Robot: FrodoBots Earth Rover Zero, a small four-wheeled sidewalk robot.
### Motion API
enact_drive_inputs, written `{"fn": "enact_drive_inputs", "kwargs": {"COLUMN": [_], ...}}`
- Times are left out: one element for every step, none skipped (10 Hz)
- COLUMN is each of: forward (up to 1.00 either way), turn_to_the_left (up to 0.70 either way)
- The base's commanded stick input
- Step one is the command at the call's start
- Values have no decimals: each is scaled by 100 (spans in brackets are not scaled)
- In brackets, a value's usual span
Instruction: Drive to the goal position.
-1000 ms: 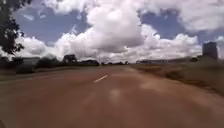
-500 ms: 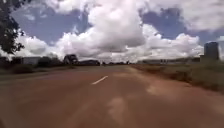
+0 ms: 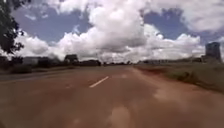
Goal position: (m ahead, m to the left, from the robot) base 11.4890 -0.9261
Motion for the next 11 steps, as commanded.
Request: {"fn": "enact_drive_inputs", "kwargs": {"forward": [100, 100, 100, 100, 100, 100, 100, 100, 100, 100, 100], "turn_to_the_left": [0, -1, -8, -14, -20, -24, -24, -25, -25, -22, -8]}}
